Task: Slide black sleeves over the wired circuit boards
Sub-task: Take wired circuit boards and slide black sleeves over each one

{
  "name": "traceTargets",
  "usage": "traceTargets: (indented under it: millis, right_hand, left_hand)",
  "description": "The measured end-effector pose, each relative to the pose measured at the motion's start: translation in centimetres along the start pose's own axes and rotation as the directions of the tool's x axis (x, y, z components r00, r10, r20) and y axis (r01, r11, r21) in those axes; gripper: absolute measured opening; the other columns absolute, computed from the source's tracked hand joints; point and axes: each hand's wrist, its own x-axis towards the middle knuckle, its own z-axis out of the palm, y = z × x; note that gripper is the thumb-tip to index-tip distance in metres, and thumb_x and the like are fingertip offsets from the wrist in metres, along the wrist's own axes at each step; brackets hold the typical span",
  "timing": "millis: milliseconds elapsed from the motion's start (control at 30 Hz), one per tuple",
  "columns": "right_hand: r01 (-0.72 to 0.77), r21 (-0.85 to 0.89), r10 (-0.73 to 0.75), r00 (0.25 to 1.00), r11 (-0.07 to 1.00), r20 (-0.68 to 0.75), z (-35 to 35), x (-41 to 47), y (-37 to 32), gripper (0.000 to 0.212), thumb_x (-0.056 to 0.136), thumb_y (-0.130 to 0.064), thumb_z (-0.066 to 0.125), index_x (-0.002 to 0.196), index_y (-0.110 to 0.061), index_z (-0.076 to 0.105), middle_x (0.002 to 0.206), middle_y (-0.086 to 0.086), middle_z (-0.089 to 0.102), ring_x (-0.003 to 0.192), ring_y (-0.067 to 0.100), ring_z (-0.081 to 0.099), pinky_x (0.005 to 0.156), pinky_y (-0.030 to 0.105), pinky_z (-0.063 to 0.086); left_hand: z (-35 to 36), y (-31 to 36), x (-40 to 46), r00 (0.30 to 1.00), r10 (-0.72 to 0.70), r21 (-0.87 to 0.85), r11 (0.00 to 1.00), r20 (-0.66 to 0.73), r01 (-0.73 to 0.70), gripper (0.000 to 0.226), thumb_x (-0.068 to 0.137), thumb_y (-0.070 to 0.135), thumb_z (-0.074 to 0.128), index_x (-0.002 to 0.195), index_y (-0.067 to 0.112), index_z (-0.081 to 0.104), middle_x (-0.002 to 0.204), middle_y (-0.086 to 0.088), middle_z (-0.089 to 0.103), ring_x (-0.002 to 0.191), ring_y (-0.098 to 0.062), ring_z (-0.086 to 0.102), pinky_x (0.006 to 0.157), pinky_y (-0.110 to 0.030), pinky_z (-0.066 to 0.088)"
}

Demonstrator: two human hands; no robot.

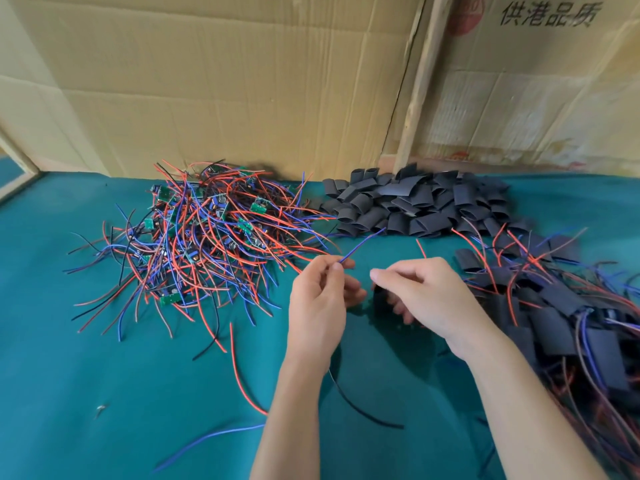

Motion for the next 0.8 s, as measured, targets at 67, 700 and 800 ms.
traceTargets:
  millis: [67,700,800]
  right_hand:
    - [0.056,-0.049,-0.053,0.997,0.997,0.059,0.0,-0.1,0.1,0.046,0.063,-0.07,0.069,0.082,-0.028,0.077,0.067,0.001,0.067,0.06,0.013,0.058,0.062,0.033,0.05]
    - [0.041,0.962,0.403,0.903,0.269,-0.151,-0.5,0.3,-0.8,0.01,0.085,-0.009,0.08,0.086,-0.003,0.072,0.068,0.008,0.067,0.062,0.016,0.069,0.062,0.019,0.057]
    - [0.071,0.958,0.399,0.899,0.279,-0.183,0.0,0.3,-1.1,0.013,0.084,-0.01,0.082,0.088,-0.002,0.072,0.068,0.007,0.067,0.063,0.016,0.068,0.063,0.02,0.057]
  left_hand:
    - [0.1,0.0,0.0,1.0,-0.002,0.015,1.0,-0.002,0.002,0.024,0.106,0.01,0.044,0.097,0.007,0.066,0.075,-0.007,0.071,0.064,-0.015,0.068,0.056,-0.017,0.049]
    - [0.2,0.1,-0.2,1.0,0.012,-0.004,1.0,0.02,-0.012,0.03,0.102,0.0,0.043,0.088,0.015,0.066,0.069,-0.003,0.07,0.063,-0.023,0.072,0.065,-0.025,0.059]
    - [0.2,0.1,-0.2,1.0,0.018,0.017,1.0,0.014,-0.019,0.031,0.102,0.002,0.044,0.087,0.018,0.067,0.07,-0.003,0.071,0.064,-0.023,0.073,0.07,-0.03,0.059]
